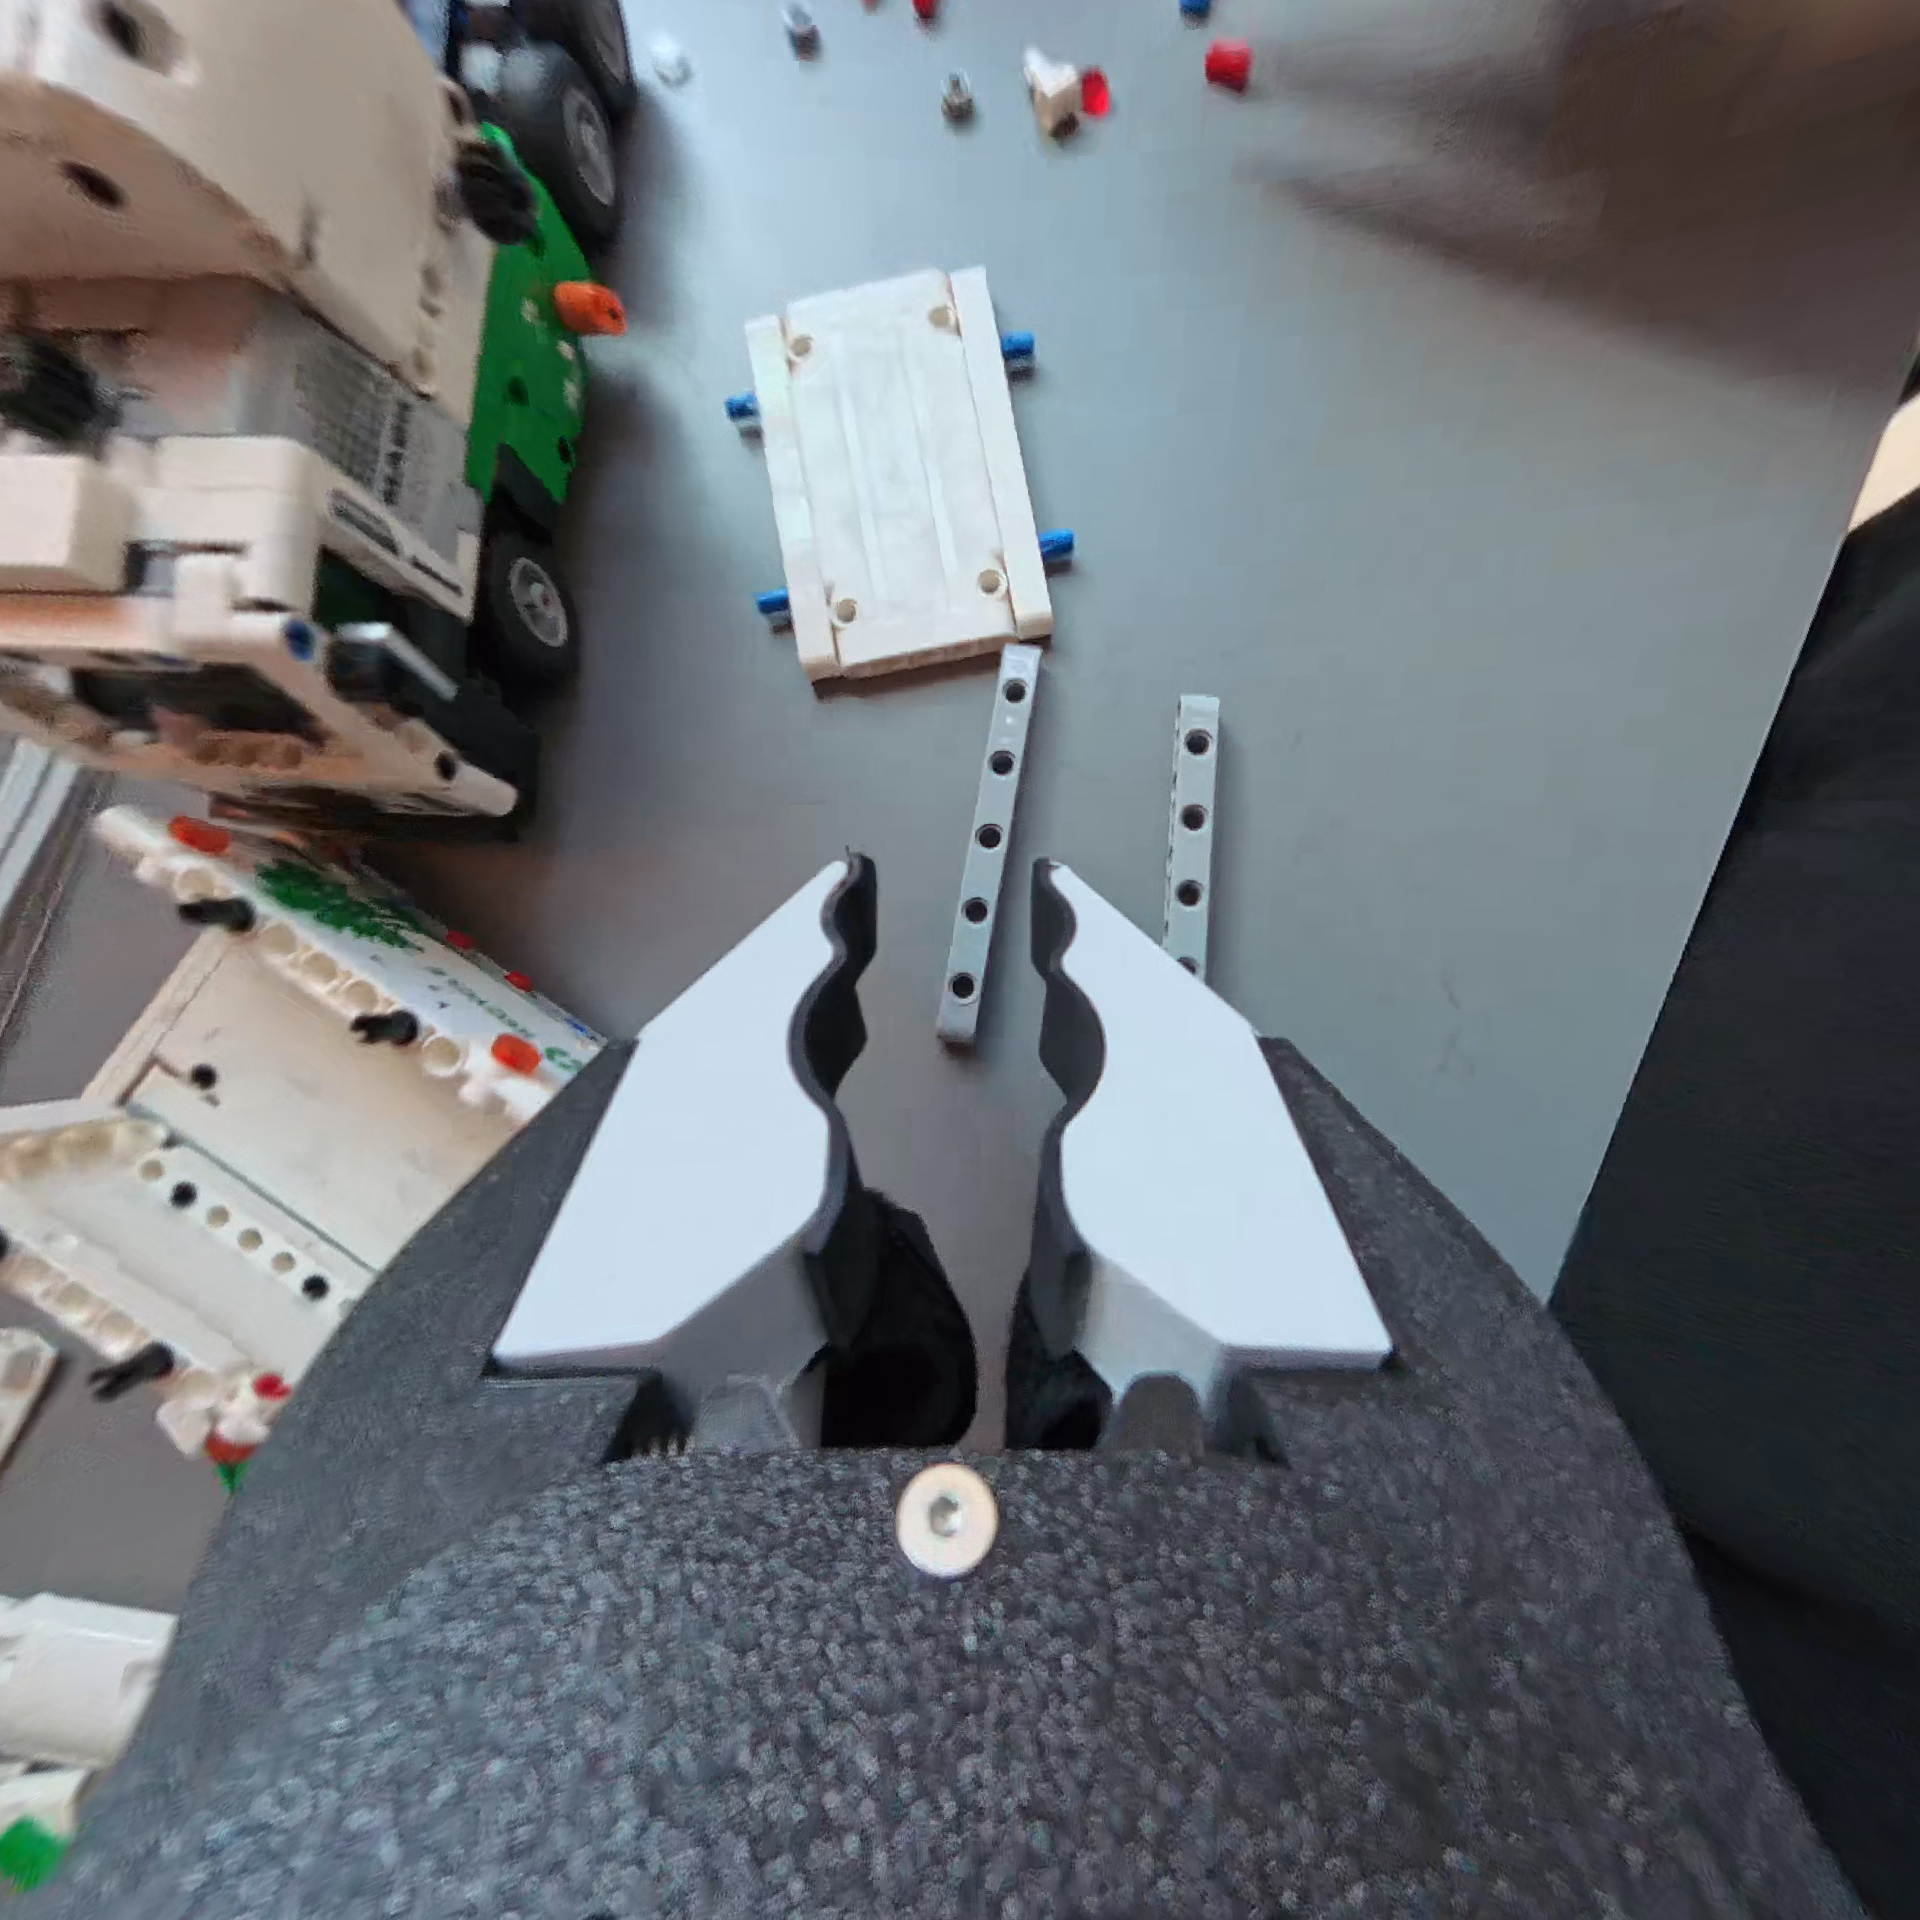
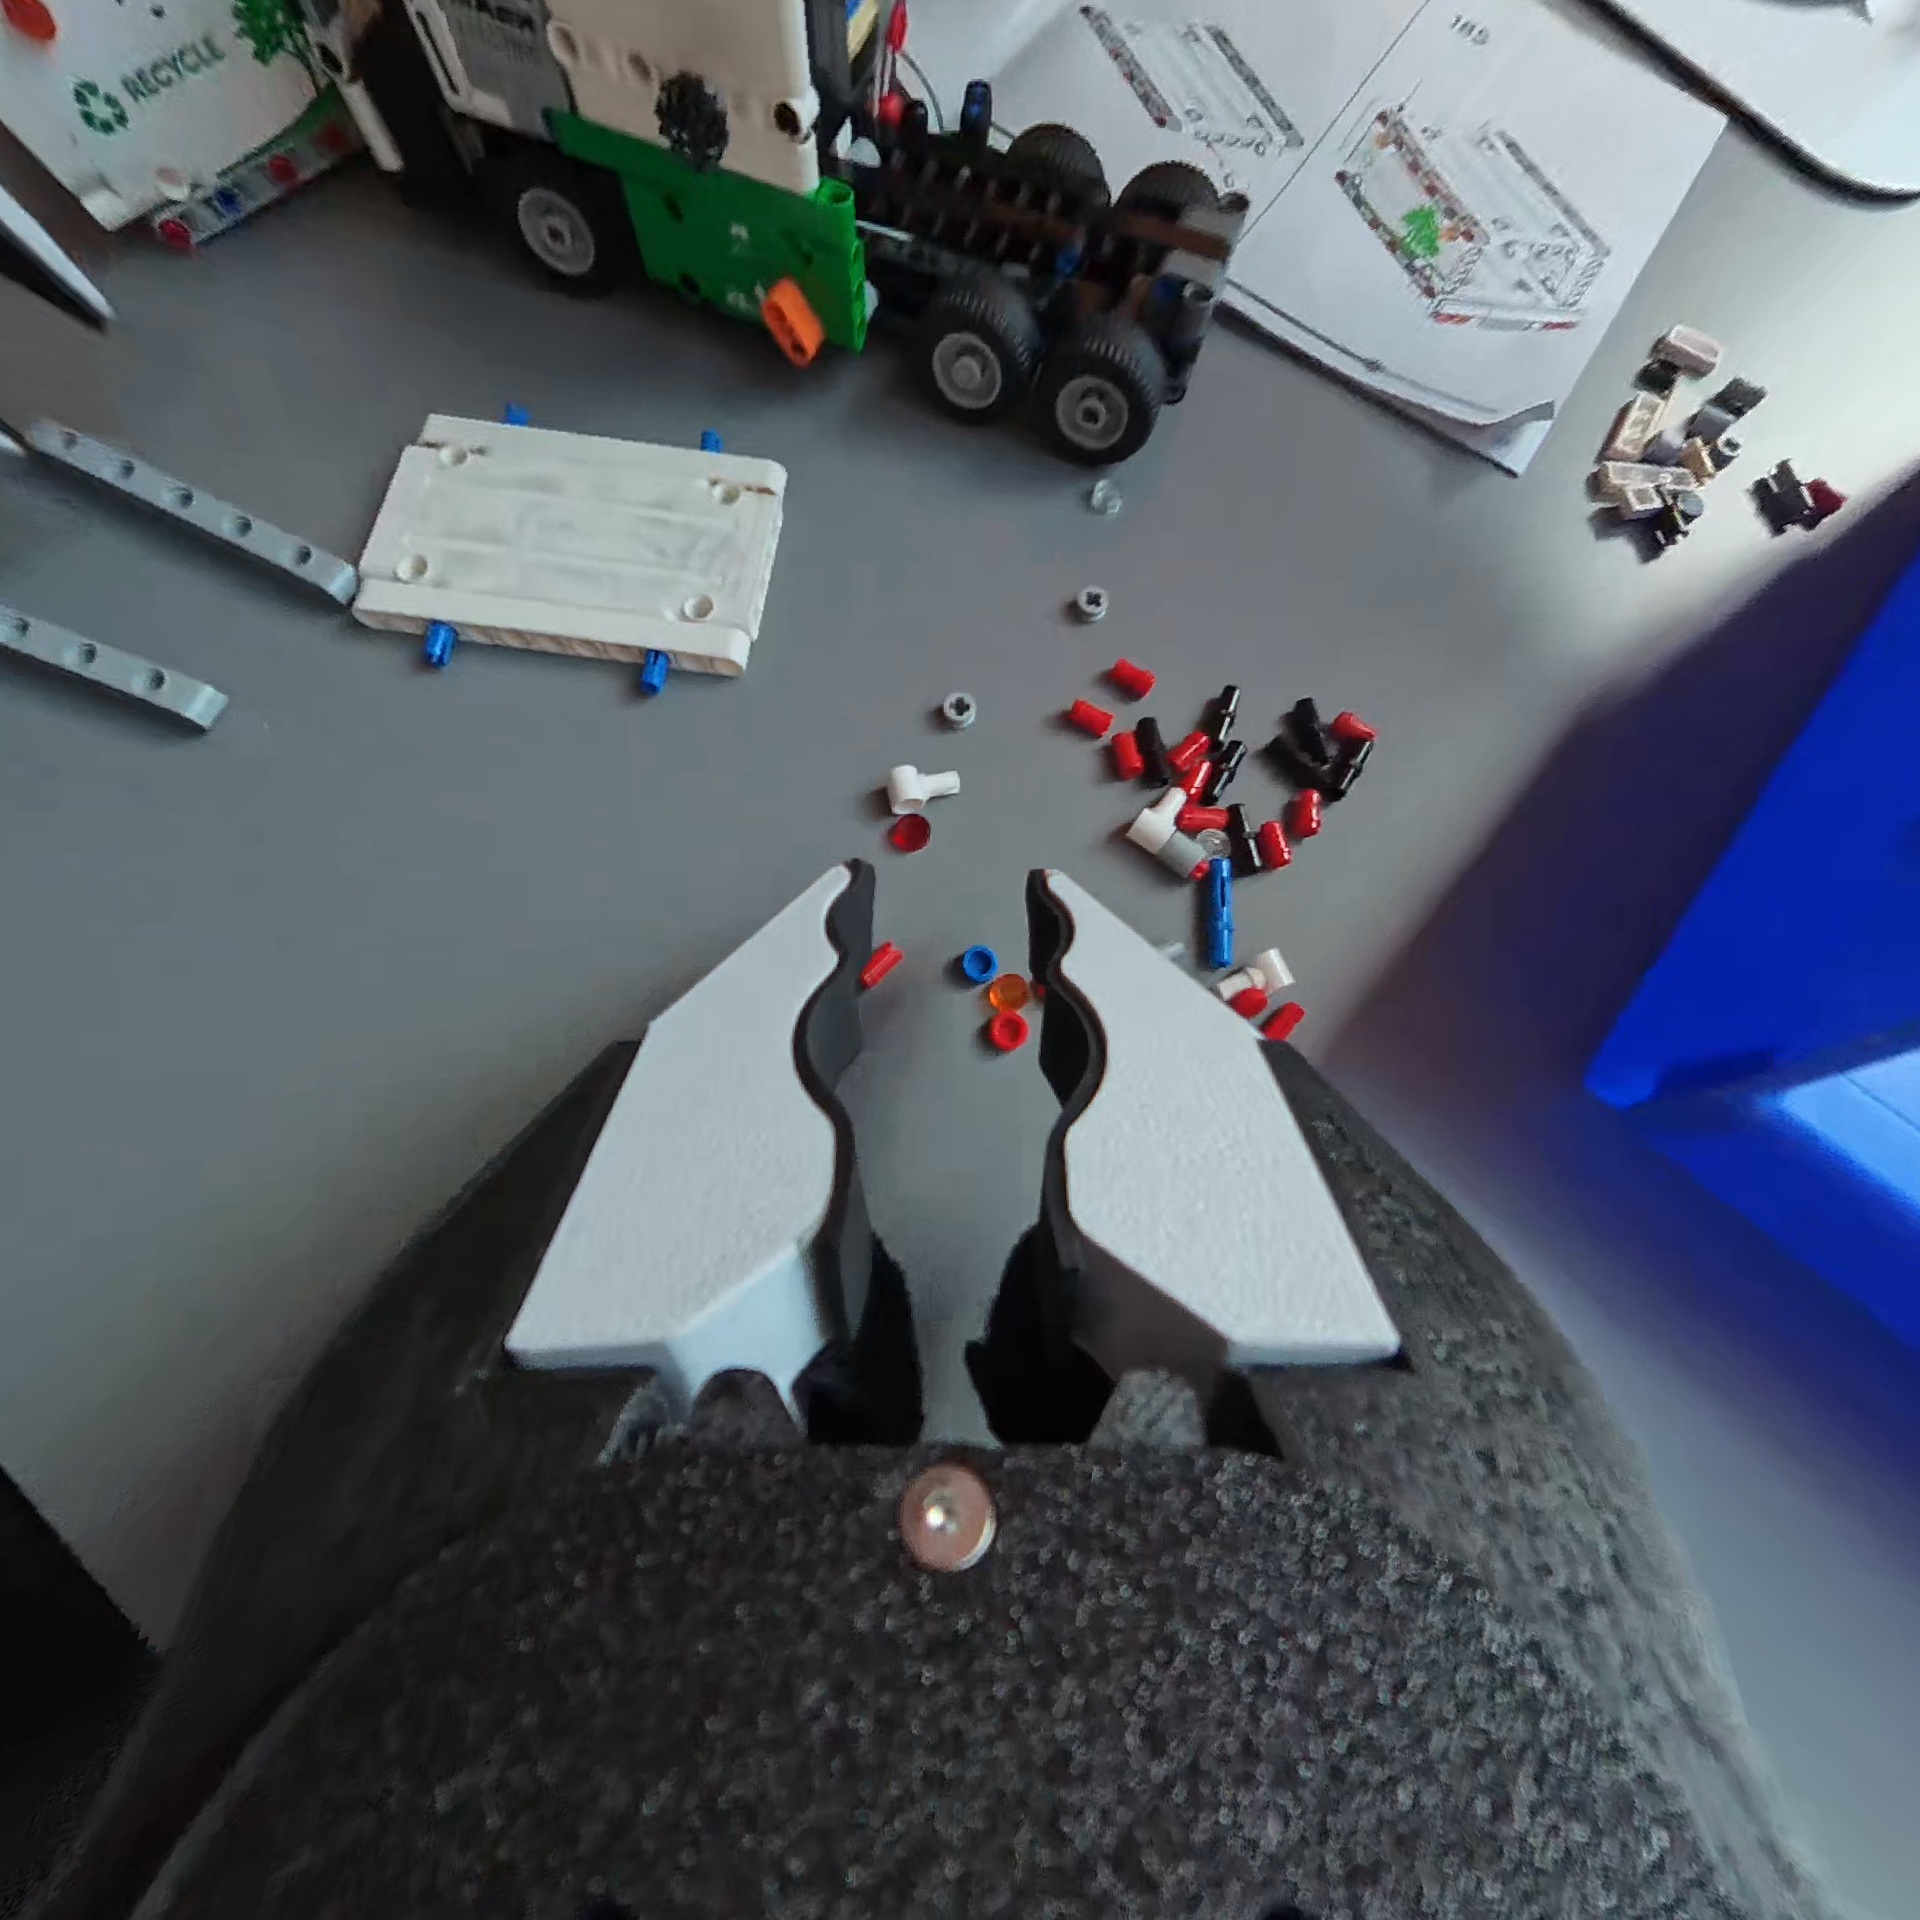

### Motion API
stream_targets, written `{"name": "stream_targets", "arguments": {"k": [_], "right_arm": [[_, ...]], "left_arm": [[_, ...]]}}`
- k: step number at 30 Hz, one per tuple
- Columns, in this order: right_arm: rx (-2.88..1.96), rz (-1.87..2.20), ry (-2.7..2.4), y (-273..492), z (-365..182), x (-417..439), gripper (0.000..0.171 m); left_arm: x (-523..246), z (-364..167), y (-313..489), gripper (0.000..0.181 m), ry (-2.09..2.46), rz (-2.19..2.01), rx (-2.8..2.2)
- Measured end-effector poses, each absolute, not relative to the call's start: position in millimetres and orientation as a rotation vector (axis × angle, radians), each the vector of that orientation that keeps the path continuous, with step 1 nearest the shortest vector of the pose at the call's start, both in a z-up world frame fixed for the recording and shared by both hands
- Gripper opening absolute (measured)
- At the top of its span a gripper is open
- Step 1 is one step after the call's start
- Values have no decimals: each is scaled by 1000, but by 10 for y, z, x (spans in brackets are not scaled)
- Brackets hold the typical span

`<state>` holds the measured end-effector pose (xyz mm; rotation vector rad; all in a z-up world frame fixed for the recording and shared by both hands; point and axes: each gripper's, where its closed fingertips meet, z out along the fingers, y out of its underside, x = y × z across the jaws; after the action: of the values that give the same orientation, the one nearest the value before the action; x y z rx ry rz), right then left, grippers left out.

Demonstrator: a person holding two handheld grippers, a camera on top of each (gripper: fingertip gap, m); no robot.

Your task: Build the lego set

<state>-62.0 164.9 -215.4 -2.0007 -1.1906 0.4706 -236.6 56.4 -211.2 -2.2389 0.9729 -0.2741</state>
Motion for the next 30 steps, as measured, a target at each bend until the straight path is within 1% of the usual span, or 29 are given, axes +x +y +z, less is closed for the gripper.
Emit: {"name": "stream_targets", "arguments": {"k": [1, 5, 8, 12, 16, 20, 26, 28, 30], "right_arm": [[-2007, 465, -1190, 1706, -2186, -638, 27], [-2000, 447, -1182, 1957, -2210, -727, 24], [-1985, 415, -1220, 2128, -2219, -771, 22], [-1976, 427, -1299, 2205, -2264, -857, 21], [-1971, 451, -1364, 2165, -2329, -891, 20], [-1961, 479, -1382, 2124, -2355, -927, 9], [-1940, 488, -1364, 2107, -2282, -943, 7], [-1855, 626, -1396, 1875, -2076, -1093, 7], [-1786, 775, -1526, 1448, -1987, -1271, 7]], "left_arm": [[-2393, -2000, 578, 27, 898, -302, -2183], [-2583, -1677, 547, 23, 571, -406, -1960], [-2876, -1744, 474, 20, 389, -327, -1895], [-3133, -1479, 396, 10, 258, -247, -1722], [-3109, -1532, 418, 13, 266, -329, -1759], [-3075, -1569, 431, 14, 280, -399, -1783], [-3097, -1543, 421, 14, 257, -446, -1768], [-3095, -1545, 421, 14, 259, -444, -1769], [-3089, -1546, 418, 14, 265, -439, -1769]]}}
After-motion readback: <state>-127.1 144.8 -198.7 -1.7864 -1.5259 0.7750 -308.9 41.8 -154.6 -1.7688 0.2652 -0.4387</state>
